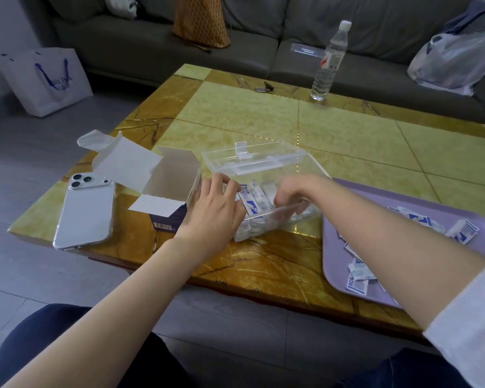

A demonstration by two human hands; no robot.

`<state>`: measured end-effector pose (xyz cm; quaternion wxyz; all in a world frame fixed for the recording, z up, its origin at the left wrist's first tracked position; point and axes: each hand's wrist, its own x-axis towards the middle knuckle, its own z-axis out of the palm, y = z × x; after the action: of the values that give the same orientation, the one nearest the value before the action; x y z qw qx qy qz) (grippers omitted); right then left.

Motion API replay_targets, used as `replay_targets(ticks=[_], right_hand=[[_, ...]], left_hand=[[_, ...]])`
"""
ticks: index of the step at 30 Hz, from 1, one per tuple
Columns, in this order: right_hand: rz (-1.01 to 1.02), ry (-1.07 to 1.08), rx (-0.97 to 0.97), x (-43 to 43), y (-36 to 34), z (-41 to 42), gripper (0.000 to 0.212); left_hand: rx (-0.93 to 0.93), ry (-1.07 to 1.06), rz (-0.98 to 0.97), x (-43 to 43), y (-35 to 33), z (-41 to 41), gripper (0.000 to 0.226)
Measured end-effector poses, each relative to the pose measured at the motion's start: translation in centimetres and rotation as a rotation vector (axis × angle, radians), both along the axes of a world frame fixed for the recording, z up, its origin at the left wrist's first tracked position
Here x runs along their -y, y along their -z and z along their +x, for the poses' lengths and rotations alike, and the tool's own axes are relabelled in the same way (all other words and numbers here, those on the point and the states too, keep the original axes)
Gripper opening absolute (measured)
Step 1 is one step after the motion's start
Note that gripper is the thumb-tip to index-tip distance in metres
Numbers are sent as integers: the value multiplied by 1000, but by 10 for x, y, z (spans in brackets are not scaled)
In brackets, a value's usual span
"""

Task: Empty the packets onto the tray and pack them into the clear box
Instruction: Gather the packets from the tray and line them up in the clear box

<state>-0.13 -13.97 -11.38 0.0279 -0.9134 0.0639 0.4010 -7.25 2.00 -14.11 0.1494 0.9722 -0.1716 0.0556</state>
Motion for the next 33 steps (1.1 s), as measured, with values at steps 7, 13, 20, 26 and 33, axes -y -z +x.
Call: replay_targets(ticks=[7, 13, 20, 26, 33], right_hand=[[83, -20, 91, 4, -14, -8, 32], [213, -131, 682, 20, -14, -37, 30], [377, -119, 1284, 85, 5, -92, 25], [161, 88, 901, 174, 33, -123, 39], [129, 129, 474, 207, 43, -141, 113]], left_hand=[[1, 8, 16, 0, -3, 1, 36], [76, -28, 114, 6, -11, 0, 34], [322, 218, 24, 64, -17, -17, 22], [171, 450, 56, 130, 5, -44, 28], [-149, 470, 213, 171, 32, -45, 54]])
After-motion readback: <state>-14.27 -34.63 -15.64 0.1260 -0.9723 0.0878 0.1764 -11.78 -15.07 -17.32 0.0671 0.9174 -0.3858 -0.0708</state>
